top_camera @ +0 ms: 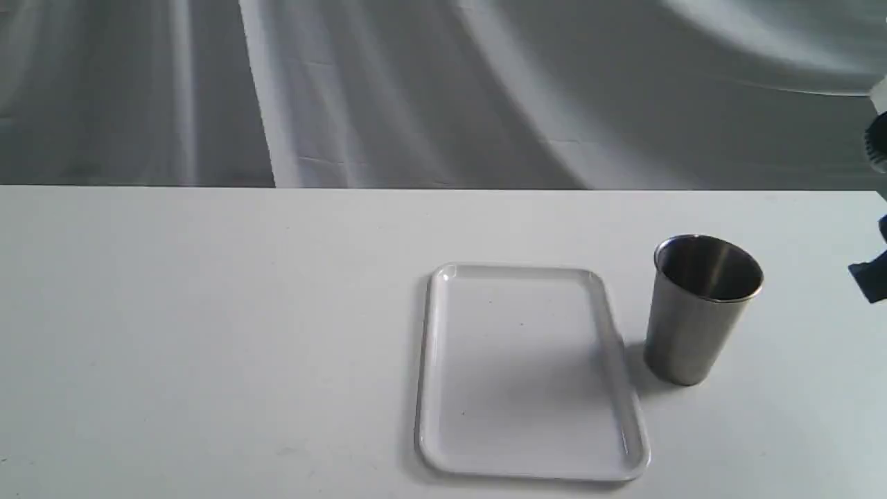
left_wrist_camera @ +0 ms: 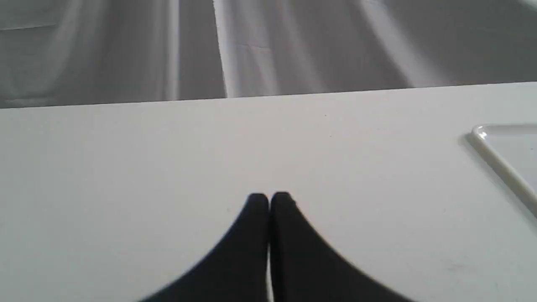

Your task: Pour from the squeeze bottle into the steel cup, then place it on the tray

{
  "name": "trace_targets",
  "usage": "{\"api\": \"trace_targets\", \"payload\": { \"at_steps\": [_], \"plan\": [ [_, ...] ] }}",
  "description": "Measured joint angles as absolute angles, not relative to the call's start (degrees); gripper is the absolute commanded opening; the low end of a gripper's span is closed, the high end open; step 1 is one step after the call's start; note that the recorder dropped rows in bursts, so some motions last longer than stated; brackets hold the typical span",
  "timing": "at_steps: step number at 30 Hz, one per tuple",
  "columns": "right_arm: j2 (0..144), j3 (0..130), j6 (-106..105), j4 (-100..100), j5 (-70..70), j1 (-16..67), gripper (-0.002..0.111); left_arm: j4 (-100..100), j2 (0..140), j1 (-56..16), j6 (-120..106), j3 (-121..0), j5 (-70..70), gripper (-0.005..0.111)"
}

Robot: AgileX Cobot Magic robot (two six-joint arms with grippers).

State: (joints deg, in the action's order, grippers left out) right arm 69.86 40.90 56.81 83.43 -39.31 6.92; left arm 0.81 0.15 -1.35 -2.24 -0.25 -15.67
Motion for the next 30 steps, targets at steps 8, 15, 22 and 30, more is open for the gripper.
{"api": "trace_targets", "payload": {
  "at_steps": [8, 15, 22, 30],
  "plan": [
    [76.1, 40.8, 57.1, 84.6, -41.1, 6.9, 0.0, 0.8, 0.1, -1.3, -2.2, -0.3, -15.7, 0.0],
    [77.4, 40.8, 57.2, 86.1, -40.8, 6.9, 0.0, 0.8, 0.1, -1.3, -2.2, -0.3, -15.7, 0.0],
    [77.4, 40.8, 57.3, 87.8, -40.8, 6.9, 0.0, 0.8, 0.1, -1.3, -2.2, -0.3, -15.7, 0.0],
    [77.8, 40.8, 57.3, 91.3, -41.0, 6.9, 0.0, 0.8, 0.1, -1.3, -2.2, -0.3, -15.7, 0.0]
  ]
}}
